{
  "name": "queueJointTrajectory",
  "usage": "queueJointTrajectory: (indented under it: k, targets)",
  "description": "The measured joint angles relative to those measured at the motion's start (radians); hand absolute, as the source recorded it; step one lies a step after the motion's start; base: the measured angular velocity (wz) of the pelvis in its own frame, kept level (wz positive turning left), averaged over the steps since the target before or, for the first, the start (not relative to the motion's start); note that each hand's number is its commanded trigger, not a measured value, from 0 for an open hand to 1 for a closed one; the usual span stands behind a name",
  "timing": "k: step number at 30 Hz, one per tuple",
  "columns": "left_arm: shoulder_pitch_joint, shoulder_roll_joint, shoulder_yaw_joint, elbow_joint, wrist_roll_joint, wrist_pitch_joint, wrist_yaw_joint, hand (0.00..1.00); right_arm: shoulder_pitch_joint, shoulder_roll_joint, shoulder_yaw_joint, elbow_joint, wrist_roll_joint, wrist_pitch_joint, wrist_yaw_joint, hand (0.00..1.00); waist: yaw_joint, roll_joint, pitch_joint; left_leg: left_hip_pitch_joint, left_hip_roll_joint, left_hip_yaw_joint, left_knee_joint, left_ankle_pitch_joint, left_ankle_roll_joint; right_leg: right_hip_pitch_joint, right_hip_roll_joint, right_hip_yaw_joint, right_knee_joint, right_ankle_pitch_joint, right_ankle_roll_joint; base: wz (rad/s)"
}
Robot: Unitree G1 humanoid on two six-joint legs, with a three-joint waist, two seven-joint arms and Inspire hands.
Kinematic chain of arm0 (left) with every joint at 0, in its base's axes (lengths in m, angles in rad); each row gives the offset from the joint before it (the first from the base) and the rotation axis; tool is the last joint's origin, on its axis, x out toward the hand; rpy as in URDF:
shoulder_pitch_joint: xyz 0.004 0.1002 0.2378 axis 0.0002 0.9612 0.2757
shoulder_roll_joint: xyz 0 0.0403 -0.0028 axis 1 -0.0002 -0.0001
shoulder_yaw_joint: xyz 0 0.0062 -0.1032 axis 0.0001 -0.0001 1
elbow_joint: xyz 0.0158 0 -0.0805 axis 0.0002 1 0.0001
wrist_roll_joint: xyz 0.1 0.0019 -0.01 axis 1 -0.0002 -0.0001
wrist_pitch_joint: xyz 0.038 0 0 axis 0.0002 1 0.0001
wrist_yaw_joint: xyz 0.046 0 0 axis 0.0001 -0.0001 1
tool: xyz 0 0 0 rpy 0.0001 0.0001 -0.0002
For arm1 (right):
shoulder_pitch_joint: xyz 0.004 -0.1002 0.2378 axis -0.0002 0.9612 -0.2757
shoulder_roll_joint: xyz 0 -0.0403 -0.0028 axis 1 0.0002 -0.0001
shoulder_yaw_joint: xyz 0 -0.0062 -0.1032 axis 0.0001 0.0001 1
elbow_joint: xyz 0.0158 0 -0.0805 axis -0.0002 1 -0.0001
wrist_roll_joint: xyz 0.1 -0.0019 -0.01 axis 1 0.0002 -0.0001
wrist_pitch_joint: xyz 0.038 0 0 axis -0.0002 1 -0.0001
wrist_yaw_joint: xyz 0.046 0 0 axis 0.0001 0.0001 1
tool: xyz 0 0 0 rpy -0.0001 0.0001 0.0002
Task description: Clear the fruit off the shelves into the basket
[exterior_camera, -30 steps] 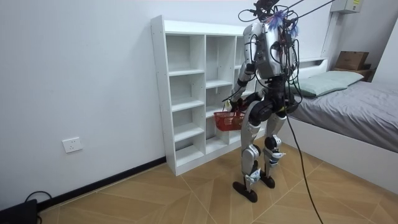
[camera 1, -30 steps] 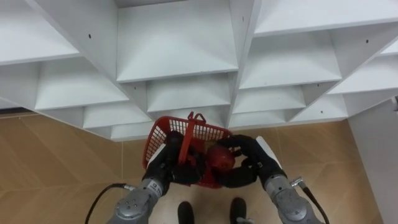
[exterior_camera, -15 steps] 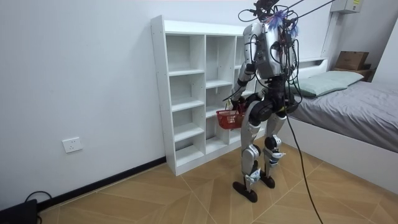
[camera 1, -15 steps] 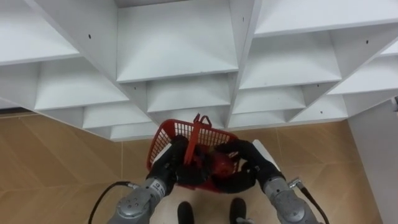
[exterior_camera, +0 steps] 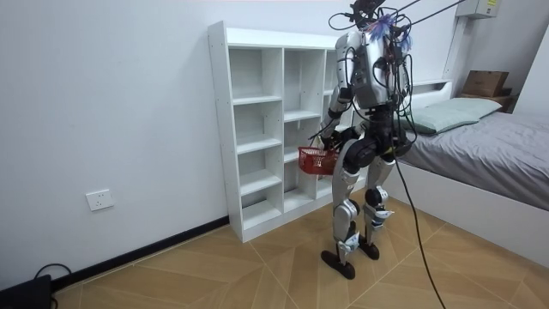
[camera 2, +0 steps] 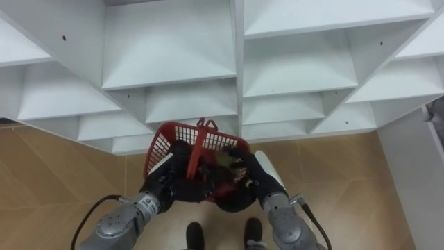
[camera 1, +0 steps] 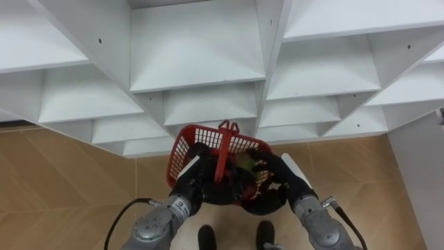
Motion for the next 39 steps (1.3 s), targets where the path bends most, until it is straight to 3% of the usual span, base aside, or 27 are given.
queueJointTrajectory:
  k: [9, 18, 28, 39]
  targets:
    - [0.002, 0.005, 0.0, 0.0, -0.001, 0.0, -0.02, 1.0, -0.007, 0.003, 0.002, -0.004, 0.003, 0.0, 0.026, 0.0, -0.003, -0.002, -0.0002, 0.002, 0.001, 0.001, 0.01, 0.0, 0.0, 0.003, 0.0, 0.003, 0.006, 0.0, 0.0, 0.0]
    - [0.002, 0.026, -0.028, 0.0, -0.001, 0.003, -0.04, 1.0, -0.006, 0.0, 0.013, -0.003, 0.002, 0.033, 0.083, 0.0, -0.024, -0.028, -0.0001, 0.003, 0.004, 0.001, 0.024, 0.0, 0.0, 0.004, -0.001, 0.005, 0.019, -0.002, -0.001, 0.0]
    - [0.015, 0.062, -0.043, 0.011, 0.006, 0.004, -0.046, 1.0, -0.002, -0.004, 0.015, 0.023, 0.006, 0.035, 0.089, 0.0, -0.015, -0.027, 0.0, 0.047, 0.012, 0.005, 0.011, 0.001, -0.003, 0.043, 0.005, 0.003, 0.013, -0.002, -0.006, -0.01]
    - [0.048, 0.067, -0.026, 0.088, 0.111, -0.002, -0.002, 1.0, 0.026, -0.006, 0.016, 0.099, 0.01, 0.022, 0.109, 0.0, 0.008, -0.024, -0.0013, 0.118, 0.01, -0.007, -0.022, -0.003, -0.012, 0.13, 0.013, -0.02, -0.038, -0.001, -0.009, 0.03]
